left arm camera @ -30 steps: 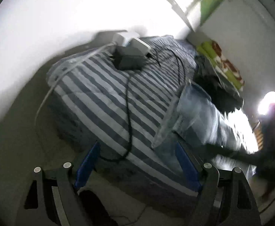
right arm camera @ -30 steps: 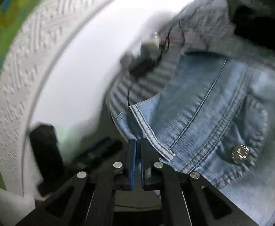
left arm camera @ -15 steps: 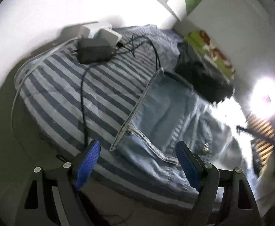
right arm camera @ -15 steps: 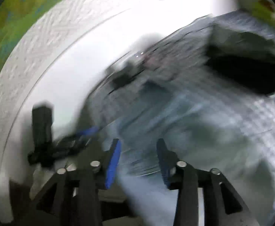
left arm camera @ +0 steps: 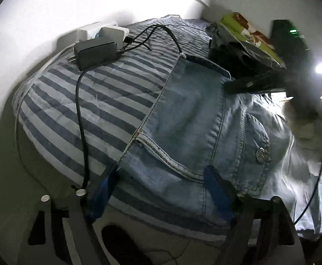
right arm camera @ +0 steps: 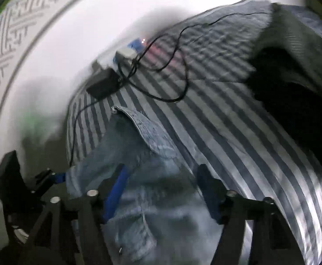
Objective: Organize objects
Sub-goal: 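Grasp the denim jacket collar with the right tool and lift it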
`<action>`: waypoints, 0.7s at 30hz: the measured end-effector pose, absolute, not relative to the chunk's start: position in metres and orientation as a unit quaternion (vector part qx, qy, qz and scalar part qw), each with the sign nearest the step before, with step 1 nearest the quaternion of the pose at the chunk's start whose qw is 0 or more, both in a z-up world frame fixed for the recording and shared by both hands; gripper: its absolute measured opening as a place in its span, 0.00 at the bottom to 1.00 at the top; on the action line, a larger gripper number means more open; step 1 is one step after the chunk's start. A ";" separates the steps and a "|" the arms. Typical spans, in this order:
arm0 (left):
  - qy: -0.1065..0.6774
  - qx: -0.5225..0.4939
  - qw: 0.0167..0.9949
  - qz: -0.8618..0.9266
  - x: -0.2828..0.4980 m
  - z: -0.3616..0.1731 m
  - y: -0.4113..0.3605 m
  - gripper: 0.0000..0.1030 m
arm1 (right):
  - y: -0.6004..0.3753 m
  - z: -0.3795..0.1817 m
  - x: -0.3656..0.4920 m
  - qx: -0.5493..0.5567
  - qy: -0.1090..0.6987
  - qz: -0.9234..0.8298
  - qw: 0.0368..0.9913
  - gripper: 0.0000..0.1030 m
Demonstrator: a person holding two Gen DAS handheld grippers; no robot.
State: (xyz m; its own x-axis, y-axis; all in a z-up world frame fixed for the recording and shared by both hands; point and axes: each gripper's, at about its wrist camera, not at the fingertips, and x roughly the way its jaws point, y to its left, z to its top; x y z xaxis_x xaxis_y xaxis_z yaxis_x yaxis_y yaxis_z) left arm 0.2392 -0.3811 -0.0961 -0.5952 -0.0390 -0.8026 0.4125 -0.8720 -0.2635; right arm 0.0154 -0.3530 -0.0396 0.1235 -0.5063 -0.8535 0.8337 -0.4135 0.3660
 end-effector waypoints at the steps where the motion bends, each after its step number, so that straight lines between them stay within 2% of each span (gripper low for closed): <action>1: 0.218 0.430 0.127 -0.867 0.238 -0.095 -0.380 0.68 | -0.356 -0.047 0.014 0.547 0.156 -0.633 0.525 0.60; 3: 0.221 0.431 0.112 -0.868 0.238 -0.095 -0.377 0.46 | -0.361 -0.058 0.015 0.553 0.165 -0.622 0.529 0.60; 4: 0.220 0.432 0.108 -0.868 0.236 -0.094 -0.375 0.43 | -0.361 -0.058 0.017 0.546 0.165 -0.624 0.535 0.56; 5: 0.219 0.432 0.106 -0.868 0.235 -0.094 -0.374 0.36 | -0.358 -0.057 0.018 0.547 0.159 -0.615 0.545 0.40; 6: 0.228 0.429 0.103 -0.868 0.236 -0.094 -0.375 0.26 | -0.355 -0.057 0.017 0.549 0.154 -0.616 0.543 0.31; 9: 0.256 0.417 0.098 -0.867 0.236 -0.091 -0.375 0.11 | -0.342 -0.049 0.018 0.549 0.125 -0.623 0.543 0.18; 12: 0.251 0.395 0.100 -0.878 0.239 -0.078 -0.371 0.07 | -0.332 -0.028 0.026 0.520 0.114 -0.647 0.546 0.12; 21: 0.247 0.343 0.139 -0.896 0.249 -0.045 -0.399 0.07 | -0.365 0.020 0.034 0.459 0.134 -0.686 0.548 0.10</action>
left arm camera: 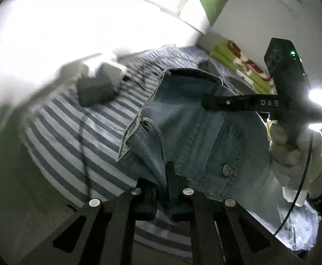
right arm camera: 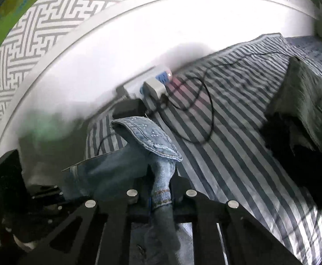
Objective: Organize objects
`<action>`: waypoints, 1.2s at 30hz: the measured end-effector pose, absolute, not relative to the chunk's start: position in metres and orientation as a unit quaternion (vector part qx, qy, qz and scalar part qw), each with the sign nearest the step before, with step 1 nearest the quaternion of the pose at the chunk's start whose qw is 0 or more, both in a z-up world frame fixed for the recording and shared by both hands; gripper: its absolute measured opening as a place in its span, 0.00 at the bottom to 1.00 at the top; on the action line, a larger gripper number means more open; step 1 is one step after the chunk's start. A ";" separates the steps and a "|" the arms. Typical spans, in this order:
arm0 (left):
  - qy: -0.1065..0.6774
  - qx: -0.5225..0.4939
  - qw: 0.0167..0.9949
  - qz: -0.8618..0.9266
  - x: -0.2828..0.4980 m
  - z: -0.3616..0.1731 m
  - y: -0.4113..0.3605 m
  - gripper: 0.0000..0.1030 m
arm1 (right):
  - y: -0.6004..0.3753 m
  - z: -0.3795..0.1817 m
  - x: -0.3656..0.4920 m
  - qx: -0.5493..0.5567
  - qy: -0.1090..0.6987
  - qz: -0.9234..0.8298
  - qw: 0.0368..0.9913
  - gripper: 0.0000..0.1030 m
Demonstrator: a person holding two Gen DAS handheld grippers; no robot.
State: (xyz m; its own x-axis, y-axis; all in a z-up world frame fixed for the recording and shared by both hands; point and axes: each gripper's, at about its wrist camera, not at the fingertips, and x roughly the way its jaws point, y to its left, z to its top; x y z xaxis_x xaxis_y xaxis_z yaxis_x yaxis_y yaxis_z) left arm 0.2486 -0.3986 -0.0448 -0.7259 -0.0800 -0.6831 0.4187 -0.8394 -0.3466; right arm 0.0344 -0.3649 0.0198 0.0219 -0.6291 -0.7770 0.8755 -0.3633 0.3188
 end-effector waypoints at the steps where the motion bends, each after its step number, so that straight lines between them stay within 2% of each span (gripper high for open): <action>1: 0.247 0.341 0.147 -0.895 0.250 -0.042 -0.404 0.07 | -0.372 0.020 0.035 0.458 0.132 -0.686 0.550 0.10; 4: 0.256 0.356 0.172 -0.882 0.251 -0.051 -0.422 0.07 | -0.396 0.014 0.040 0.445 0.151 -0.685 0.557 0.11; 6: 0.245 0.393 0.191 -0.866 0.248 -0.065 -0.425 0.17 | -0.414 -0.006 0.041 0.471 0.192 -0.671 0.539 0.20; 8: 0.234 0.401 0.204 -0.862 0.252 -0.066 -0.423 0.20 | -0.407 -0.005 0.037 0.484 0.203 -0.673 0.521 0.21; 10: 0.223 0.385 0.221 -0.868 0.264 -0.059 -0.424 0.29 | -0.380 0.017 0.029 0.461 0.186 -0.696 0.518 0.22; 11: 0.220 0.375 0.234 -0.869 0.273 -0.054 -0.427 0.37 | -0.351 0.039 0.018 0.453 0.161 -0.708 0.517 0.23; 13: 0.230 0.351 0.242 -0.875 0.287 -0.042 -0.429 0.40 | -0.301 0.068 0.002 0.450 0.114 -0.725 0.508 0.28; 14: 0.235 0.338 0.234 -0.880 0.291 -0.034 -0.427 0.40 | -0.258 0.085 -0.004 0.445 0.090 -0.739 0.498 0.31; 17: 0.216 0.321 0.199 -0.900 0.280 -0.008 -0.397 0.42 | -0.165 0.098 -0.004 0.446 0.087 -0.769 0.450 0.31; 20: 0.206 0.324 0.111 -0.917 0.240 0.007 -0.350 0.57 | -0.103 0.081 0.001 0.468 0.077 -0.776 0.416 0.31; 21: 0.200 0.331 0.075 -0.919 0.217 0.009 -0.328 0.59 | -0.082 0.070 0.003 0.475 0.068 -0.780 0.402 0.31; 25: 0.196 0.375 -0.027 -0.906 0.146 -0.009 -0.263 0.59 | -0.060 0.027 0.005 0.506 0.031 -0.770 0.387 0.31; 29: 0.183 0.443 -0.040 -0.877 0.113 -0.054 -0.229 0.59 | -0.084 -0.006 0.006 0.518 0.039 -0.749 0.412 0.31; 32: 0.189 0.481 -0.038 -0.855 0.107 -0.082 -0.231 0.58 | -0.105 -0.026 0.016 0.526 0.066 -0.728 0.435 0.31; 35: 0.222 0.455 -0.042 -0.862 0.110 -0.070 -0.250 0.60 | -0.112 -0.027 0.037 0.504 0.097 -0.737 0.441 0.11; 36: 0.224 0.445 -0.039 -0.866 0.112 -0.063 -0.255 0.62 | -0.112 -0.024 0.046 0.486 0.112 -0.749 0.437 0.10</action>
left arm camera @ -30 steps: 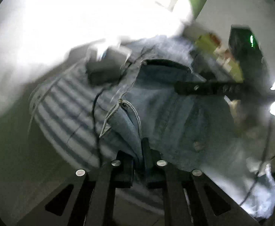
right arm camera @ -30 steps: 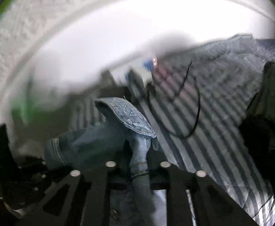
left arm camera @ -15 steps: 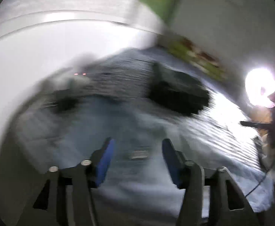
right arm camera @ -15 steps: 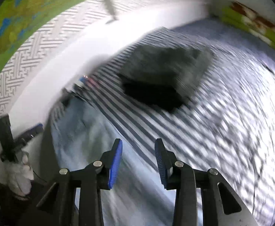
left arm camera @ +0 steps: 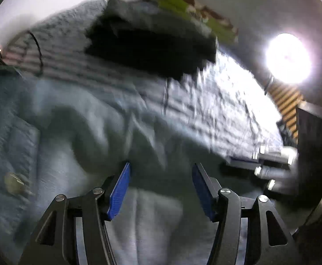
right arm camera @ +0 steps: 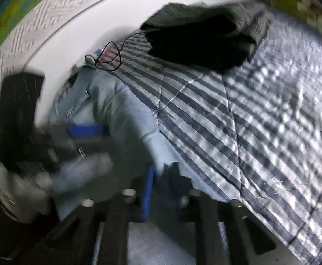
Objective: Organize objects
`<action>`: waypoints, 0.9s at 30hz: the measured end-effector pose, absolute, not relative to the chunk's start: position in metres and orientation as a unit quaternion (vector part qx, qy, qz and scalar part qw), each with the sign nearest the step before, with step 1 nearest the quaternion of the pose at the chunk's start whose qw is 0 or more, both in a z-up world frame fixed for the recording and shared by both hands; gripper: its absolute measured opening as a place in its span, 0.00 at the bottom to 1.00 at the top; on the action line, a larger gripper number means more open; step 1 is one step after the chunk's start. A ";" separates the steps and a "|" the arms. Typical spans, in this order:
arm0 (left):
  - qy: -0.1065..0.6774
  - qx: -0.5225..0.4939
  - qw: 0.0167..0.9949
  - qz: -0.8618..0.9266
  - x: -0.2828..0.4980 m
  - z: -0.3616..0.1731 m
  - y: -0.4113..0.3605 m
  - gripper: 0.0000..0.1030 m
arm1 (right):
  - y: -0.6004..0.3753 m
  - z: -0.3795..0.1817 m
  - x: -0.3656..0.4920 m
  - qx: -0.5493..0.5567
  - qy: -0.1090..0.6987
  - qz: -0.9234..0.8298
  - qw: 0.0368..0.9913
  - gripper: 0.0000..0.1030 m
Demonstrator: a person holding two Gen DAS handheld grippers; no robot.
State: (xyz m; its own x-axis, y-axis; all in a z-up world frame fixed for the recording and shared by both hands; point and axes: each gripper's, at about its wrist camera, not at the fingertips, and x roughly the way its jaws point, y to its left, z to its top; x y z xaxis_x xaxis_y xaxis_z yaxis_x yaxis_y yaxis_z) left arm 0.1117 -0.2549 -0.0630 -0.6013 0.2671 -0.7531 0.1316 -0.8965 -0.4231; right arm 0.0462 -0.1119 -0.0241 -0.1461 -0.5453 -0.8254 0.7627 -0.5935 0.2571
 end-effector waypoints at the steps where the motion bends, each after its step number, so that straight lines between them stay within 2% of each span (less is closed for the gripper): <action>1: -0.230 -0.432 0.040 0.871 0.115 -0.055 -0.259 0.65 | -0.111 -0.021 0.054 0.470 0.117 -0.757 0.439 0.10; 3: -0.255 -0.407 0.055 0.876 0.116 -0.039 -0.267 0.76 | -0.108 -0.020 0.071 0.455 0.128 -0.757 0.452 0.08; 9: -0.240 -0.436 0.046 0.866 0.102 -0.049 -0.261 0.75 | -0.113 -0.018 0.127 0.388 0.203 -0.781 0.445 0.08; 10: -0.234 -0.445 0.041 0.863 0.104 -0.056 -0.260 0.72 | -0.113 -0.019 0.131 0.386 0.203 -0.782 0.446 0.08; 12: -0.223 -0.454 0.034 0.862 0.111 -0.064 -0.263 0.50 | -0.111 -0.021 0.133 0.399 0.192 -0.771 0.459 0.09; 15: -0.231 -0.458 0.042 0.857 0.123 -0.077 -0.273 0.37 | -0.109 -0.027 0.132 0.436 0.178 -0.740 0.480 0.09; 17: -0.234 -0.461 0.044 0.855 0.133 -0.085 -0.279 0.34 | -0.106 -0.024 0.131 0.448 0.168 -0.732 0.485 0.09; 19: -0.230 -0.470 0.035 0.851 0.138 -0.091 -0.284 0.23 | -0.097 -0.011 0.122 0.453 0.127 -0.733 0.491 0.09; 22: -0.231 -0.471 0.036 0.850 0.140 -0.094 -0.288 0.21 | -0.088 0.012 0.088 0.458 0.054 -0.753 0.470 0.15; 25: -0.235 -0.466 0.043 0.852 0.143 -0.090 -0.289 0.21 | -0.103 0.012 0.068 0.465 0.054 -0.756 0.457 0.16; 27: -0.236 -0.457 0.049 0.856 0.145 -0.081 -0.290 0.21 | -0.119 -0.002 0.055 0.487 0.069 -0.745 0.450 0.22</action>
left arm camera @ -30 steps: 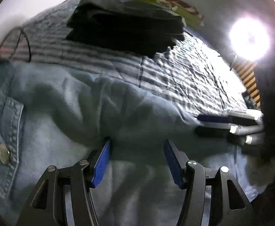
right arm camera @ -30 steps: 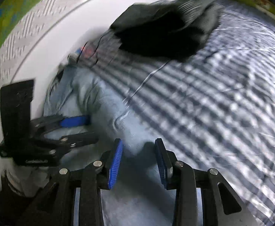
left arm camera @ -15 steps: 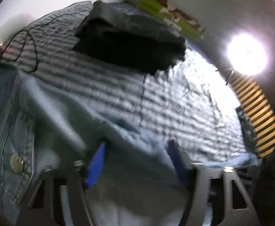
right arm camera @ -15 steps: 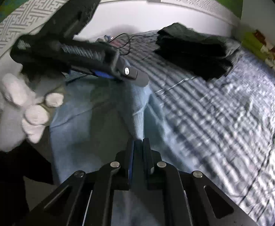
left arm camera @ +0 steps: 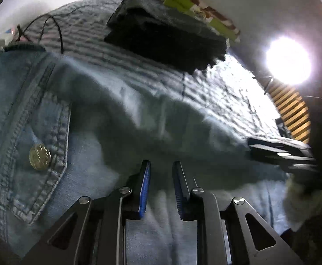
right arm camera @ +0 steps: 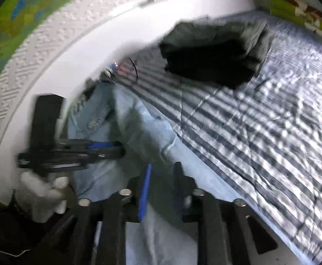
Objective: Organize objects
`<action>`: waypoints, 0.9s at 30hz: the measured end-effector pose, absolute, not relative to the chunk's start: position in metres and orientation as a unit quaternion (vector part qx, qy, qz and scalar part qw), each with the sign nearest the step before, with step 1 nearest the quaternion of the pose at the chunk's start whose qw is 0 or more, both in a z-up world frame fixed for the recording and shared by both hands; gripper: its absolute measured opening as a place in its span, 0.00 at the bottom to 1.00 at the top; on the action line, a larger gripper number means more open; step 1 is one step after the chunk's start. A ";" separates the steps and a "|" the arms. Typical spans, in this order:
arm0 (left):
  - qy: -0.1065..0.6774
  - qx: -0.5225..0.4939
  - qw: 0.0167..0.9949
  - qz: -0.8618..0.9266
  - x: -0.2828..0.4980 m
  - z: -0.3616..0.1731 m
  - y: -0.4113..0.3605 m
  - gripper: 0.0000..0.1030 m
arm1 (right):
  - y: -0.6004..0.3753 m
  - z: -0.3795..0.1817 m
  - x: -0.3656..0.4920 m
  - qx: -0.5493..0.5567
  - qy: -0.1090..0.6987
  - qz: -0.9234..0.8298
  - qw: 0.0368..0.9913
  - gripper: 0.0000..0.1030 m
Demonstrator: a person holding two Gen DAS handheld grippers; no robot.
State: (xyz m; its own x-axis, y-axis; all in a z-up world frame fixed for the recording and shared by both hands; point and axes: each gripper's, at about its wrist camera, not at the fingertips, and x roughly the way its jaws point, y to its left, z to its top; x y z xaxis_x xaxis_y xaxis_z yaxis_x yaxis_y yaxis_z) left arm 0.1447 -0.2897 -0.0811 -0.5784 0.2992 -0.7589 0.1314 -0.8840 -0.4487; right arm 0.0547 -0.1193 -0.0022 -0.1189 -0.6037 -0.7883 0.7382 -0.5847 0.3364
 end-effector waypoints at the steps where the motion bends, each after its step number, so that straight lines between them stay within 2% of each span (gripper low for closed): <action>1: -0.234 -0.447 0.049 0.862 0.146 -0.074 -0.291 0.21 | -0.122 -0.008 0.054 0.491 0.075 -0.747 0.442 0.22; 2: -0.236 -0.435 0.052 0.867 0.148 -0.065 -0.293 0.22 | -0.126 -0.015 0.053 0.497 0.077 -0.744 0.440 0.20; 3: -0.240 -0.424 0.057 0.871 0.148 -0.058 -0.295 0.24 | -0.128 -0.019 0.057 0.501 0.078 -0.739 0.444 0.08; 4: -0.242 -0.416 0.058 0.875 0.148 -0.051 -0.296 0.26 | -0.128 -0.021 0.061 0.501 0.080 -0.738 0.445 0.03; 5: -0.246 -0.406 0.059 0.878 0.148 -0.046 -0.298 0.33 | -0.128 -0.023 0.068 0.498 0.082 -0.738 0.448 0.00; 8: -0.267 -0.382 0.076 0.882 0.140 -0.035 -0.297 0.49 | -0.131 -0.031 0.104 0.488 0.095 -0.728 0.472 0.00; 11: -0.244 -0.391 0.074 0.884 0.128 -0.035 -0.286 0.50 | -0.140 -0.039 0.133 0.473 0.143 -0.724 0.482 0.00; 13: -0.225 -0.399 0.055 0.887 0.121 -0.034 -0.279 0.50 | -0.139 -0.028 0.133 0.452 0.140 -0.739 0.480 0.01; 14: -0.229 -0.400 0.052 0.886 0.118 -0.034 -0.278 0.50 | -0.135 -0.021 0.125 0.448 0.125 -0.748 0.474 0.06; 15: -0.238 -0.403 0.051 0.882 0.115 -0.036 -0.281 0.50 | -0.131 -0.014 0.112 0.446 0.109 -0.759 0.461 0.20; 16: -0.241 -0.404 0.047 0.881 0.113 -0.036 -0.282 0.50 | -0.127 -0.009 0.103 0.443 0.101 -0.769 0.450 0.29; 17: -0.241 -0.405 0.041 0.881 0.112 -0.037 -0.284 0.50 | -0.122 -0.004 0.090 0.436 0.094 -0.781 0.438 0.46; 20: -0.234 -0.406 0.029 0.883 0.109 -0.037 -0.287 0.50 | -0.115 -0.005 0.050 0.433 0.077 -0.806 0.396 0.48; 22: -0.228 -0.402 0.032 0.886 0.107 -0.034 -0.285 0.50 | -0.111 -0.026 0.020 0.493 0.018 -0.784 0.377 0.41; 23: -0.224 -0.399 0.032 0.889 0.107 -0.032 -0.284 0.50 | -0.108 -0.033 0.016 0.512 0.001 -0.771 0.378 0.23; 24: -0.220 -0.398 0.033 0.890 0.106 -0.030 -0.284 0.50 | -0.108 -0.044 0.015 0.539 -0.023 -0.746 0.391 0.10; 27: -0.216 -0.397 0.034 0.891 0.105 -0.030 -0.284 0.50 | -0.114 -0.052 0.042 0.545 -0.001 -0.726 0.419 0.08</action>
